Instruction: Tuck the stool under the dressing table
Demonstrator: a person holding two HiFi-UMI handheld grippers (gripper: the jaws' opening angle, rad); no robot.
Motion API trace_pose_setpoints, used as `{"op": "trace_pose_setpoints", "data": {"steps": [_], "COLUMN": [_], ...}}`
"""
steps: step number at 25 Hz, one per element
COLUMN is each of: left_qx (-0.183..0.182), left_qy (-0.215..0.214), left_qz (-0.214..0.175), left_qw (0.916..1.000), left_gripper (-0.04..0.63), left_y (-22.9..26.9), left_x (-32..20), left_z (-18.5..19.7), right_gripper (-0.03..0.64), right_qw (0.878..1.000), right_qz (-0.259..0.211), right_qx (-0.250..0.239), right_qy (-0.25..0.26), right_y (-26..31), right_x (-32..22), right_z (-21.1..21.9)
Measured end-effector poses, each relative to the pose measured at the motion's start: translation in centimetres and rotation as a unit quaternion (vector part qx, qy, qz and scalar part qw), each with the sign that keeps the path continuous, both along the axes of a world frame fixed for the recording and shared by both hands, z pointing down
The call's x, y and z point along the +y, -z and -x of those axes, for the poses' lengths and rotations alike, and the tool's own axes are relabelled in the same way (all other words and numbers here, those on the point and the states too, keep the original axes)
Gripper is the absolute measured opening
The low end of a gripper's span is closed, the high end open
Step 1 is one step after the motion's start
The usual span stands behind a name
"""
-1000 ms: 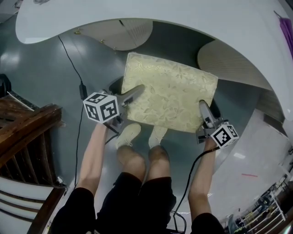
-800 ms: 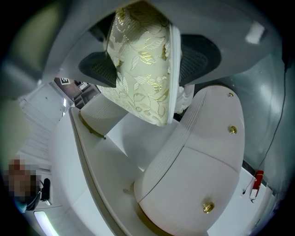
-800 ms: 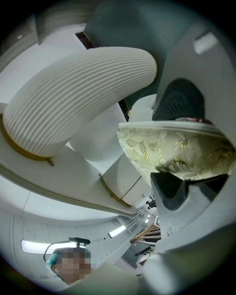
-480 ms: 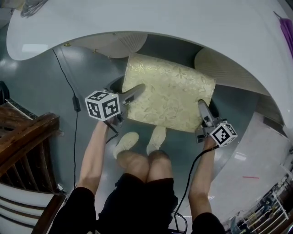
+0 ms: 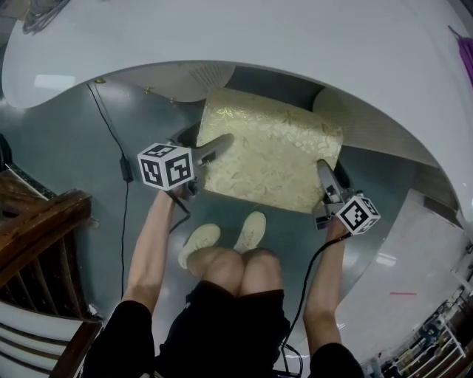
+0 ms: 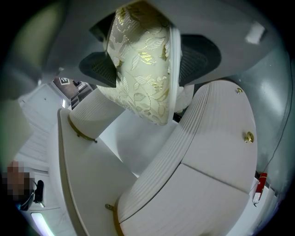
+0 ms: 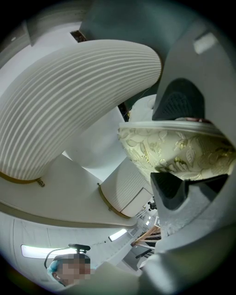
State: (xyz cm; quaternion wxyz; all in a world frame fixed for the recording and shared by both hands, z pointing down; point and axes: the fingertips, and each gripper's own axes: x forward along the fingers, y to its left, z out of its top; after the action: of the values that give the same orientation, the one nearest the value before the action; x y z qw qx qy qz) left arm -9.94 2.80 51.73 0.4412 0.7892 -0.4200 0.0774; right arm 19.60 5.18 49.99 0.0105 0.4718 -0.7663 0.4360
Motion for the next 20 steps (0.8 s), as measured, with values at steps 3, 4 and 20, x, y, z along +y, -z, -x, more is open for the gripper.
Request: {"op": "trace_pose_setpoints", "data": {"steps": [3, 4, 20], "left_qx": [-0.001, -0.001, -0.013], "left_qy": [0.001, 0.001, 0.007], "left_qz": [-0.002, -0.003, 0.000], "left_qw": [1.0000, 1.0000, 0.9999], "left_gripper": [0.442, 0.442, 0.436], "left_y": [0.05, 0.08, 0.40], "left_x": [0.00, 0.01, -0.02], "left_z": [0.06, 0.07, 0.24], "right_gripper": [0.356, 0.356, 0.356], "right_qw": [1.000, 1.000, 1.000], "right_qz": [-0.001, -0.001, 0.012], "right_qx": [0.000, 0.000, -0.012], "right_qy": [0.003, 0.004, -0.001], "right_y": [-0.03, -0.05, -0.54], "right_x": [-0.02, -0.01, 0.15], "right_z": [0.10, 0.14, 0.18]}}
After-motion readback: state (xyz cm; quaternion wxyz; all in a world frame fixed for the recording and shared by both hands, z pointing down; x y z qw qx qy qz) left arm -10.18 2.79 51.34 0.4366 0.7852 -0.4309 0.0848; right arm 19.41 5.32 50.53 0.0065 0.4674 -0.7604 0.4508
